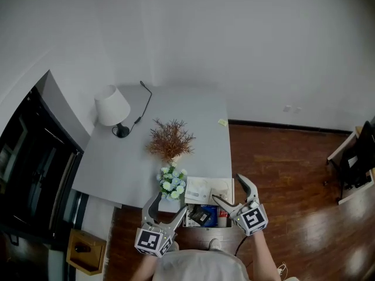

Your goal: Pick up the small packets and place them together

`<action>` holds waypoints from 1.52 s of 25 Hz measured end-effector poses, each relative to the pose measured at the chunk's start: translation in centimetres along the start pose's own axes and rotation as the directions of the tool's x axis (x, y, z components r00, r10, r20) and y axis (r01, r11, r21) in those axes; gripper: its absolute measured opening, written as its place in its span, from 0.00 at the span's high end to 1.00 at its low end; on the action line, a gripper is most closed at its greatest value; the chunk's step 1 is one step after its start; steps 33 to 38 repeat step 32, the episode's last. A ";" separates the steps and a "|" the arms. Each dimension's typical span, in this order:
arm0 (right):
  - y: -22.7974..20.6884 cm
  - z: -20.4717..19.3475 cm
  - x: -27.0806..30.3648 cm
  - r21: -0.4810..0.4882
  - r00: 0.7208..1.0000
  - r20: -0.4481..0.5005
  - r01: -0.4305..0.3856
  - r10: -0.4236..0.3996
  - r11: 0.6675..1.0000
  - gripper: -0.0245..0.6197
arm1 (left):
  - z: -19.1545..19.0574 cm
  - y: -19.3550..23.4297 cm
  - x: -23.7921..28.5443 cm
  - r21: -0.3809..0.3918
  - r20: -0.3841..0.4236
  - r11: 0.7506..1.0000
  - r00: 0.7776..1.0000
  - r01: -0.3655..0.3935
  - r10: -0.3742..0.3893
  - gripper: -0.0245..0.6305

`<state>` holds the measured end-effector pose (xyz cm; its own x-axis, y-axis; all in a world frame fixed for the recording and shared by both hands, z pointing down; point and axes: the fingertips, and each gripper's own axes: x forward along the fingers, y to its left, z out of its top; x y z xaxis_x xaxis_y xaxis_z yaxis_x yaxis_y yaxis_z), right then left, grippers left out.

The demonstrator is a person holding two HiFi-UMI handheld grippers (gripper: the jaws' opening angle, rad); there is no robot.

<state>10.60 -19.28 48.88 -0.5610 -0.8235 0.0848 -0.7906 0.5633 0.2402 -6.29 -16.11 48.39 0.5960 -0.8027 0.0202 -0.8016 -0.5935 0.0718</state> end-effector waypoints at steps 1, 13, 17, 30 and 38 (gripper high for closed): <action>-0.1 2.2 -1.1 0.013 0.996 0.078 0.048 -0.049 0.999 0.27 | 0.3 -0.3 0.4 0.006 0.006 1.000 1.000 0.011 -0.011 0.41; -1.6 2.8 -5.8 0.140 0.964 0.101 0.233 -0.248 0.962 0.35 | 1.7 -2.2 2.2 0.028 0.048 0.999 0.999 -0.017 0.016 0.41; -2.1 2.3 -5.9 0.142 0.969 0.087 0.216 -0.229 0.966 0.35 | 1.4 -2.7 2.6 0.024 0.045 0.999 0.999 -0.028 0.027 0.41; -4.0 0.6 -6.9 0.140 0.979 0.076 0.175 -0.187 0.974 0.35 | 0.9 -3.9 3.7 0.032 0.038 0.998 0.998 -0.061 0.060 0.41; -4.4 0.4 -7.1 0.137 0.980 0.077 0.171 -0.182 0.976 0.35 | 0.8 -4.3 4.1 0.033 0.038 0.998 0.998 -0.060 0.058 0.41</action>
